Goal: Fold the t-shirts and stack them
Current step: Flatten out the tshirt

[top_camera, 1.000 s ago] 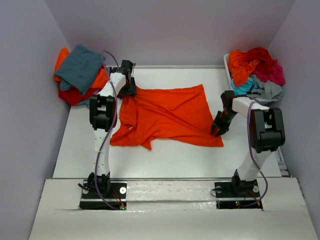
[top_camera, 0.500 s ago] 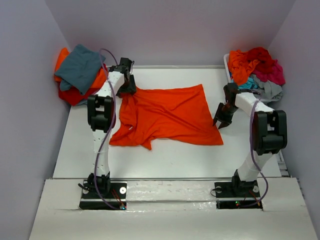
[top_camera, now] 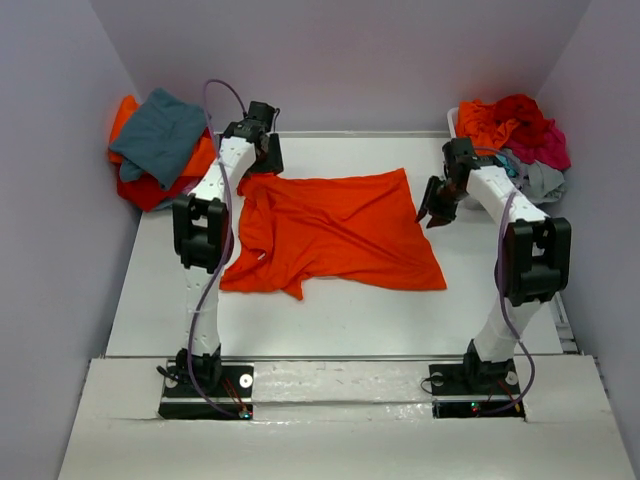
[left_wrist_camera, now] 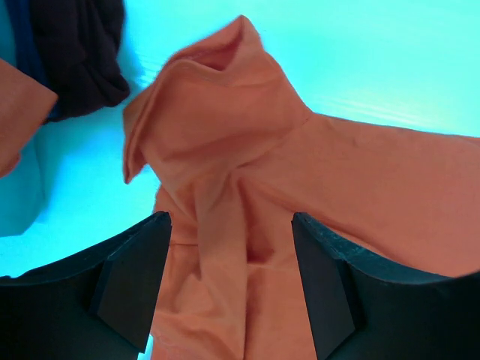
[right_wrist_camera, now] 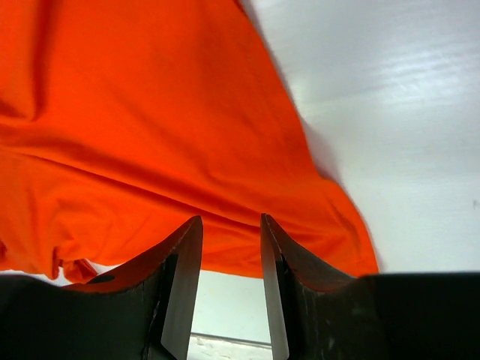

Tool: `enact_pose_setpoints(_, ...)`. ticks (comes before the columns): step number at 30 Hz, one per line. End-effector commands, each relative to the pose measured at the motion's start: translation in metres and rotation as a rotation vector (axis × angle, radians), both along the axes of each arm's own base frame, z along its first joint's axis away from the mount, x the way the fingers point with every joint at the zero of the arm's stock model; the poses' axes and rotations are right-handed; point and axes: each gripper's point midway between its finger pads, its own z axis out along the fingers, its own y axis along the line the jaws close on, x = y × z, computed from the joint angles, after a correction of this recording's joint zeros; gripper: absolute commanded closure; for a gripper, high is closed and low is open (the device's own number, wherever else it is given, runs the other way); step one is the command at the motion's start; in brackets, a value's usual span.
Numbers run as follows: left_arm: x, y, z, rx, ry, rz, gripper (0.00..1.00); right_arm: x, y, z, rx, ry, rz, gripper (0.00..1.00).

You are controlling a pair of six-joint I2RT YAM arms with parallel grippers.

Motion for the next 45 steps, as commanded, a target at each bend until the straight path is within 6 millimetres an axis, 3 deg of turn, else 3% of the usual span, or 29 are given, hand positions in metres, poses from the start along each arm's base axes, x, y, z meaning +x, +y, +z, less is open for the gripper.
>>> enact_pose_setpoints(1,-0.011,-0.025,0.042,0.014,-0.07,-0.056,0.22,0.037,0.022,0.022,0.043,-0.105,0.054,0.57)
enact_pose_setpoints(3,-0.018,-0.033,0.044,0.021,-0.069,-0.071,0.22,0.049,0.024,0.018,0.049,-0.103,0.053,0.57)
enact_pose_setpoints(5,-0.025,-0.046,0.046,0.024,-0.072,-0.099,0.22,0.065,0.031,0.027,0.061,-0.141,0.064,0.57)
enact_pose_setpoints(9,-0.038,-0.048,0.036,0.036,-0.033,-0.112,0.22,0.09,0.038,0.015,0.081,-0.14,0.062,0.57)
enact_pose_setpoints(10,-0.04,-0.047,0.033,0.037,-0.023,-0.113,0.22,0.099,0.042,0.02,0.1,-0.162,0.068,0.57)
enact_pose_setpoints(12,-0.041,-0.047,0.027,0.042,-0.01,-0.117,0.22,0.107,0.046,0.006,0.115,-0.136,0.069,0.57)
enact_pose_setpoints(15,-0.04,-0.047,0.016,0.051,0.017,-0.121,0.21,0.118,0.056,0.001,0.142,-0.137,0.087,0.57)
enact_pose_setpoints(17,-0.037,-0.046,0.013,0.062,0.023,-0.113,0.21,0.118,0.064,-0.017,0.155,-0.093,0.103,0.58)
enact_pose_setpoints(18,-0.04,-0.044,0.002,0.078,0.056,-0.111,0.21,0.122,0.065,-0.017,0.157,-0.096,0.106,0.58)
enact_pose_setpoints(20,-0.038,-0.04,-0.002,0.106,0.063,-0.099,0.21,0.121,0.07,-0.033,0.156,-0.059,0.119,0.58)
enact_pose_setpoints(27,-0.044,-0.023,-0.043,0.111,0.168,-0.034,0.2,0.113,0.089,-0.056,0.18,-0.001,0.165,0.58)
enact_pose_setpoints(39,-0.043,-0.006,-0.067,0.105,0.219,-0.011,0.2,0.102,0.079,-0.068,0.126,0.038,0.151,0.58)
enact_pose_setpoints(45,-0.044,-0.002,-0.069,0.1,0.227,-0.012,0.2,0.095,0.06,-0.073,0.023,0.075,0.102,0.57)
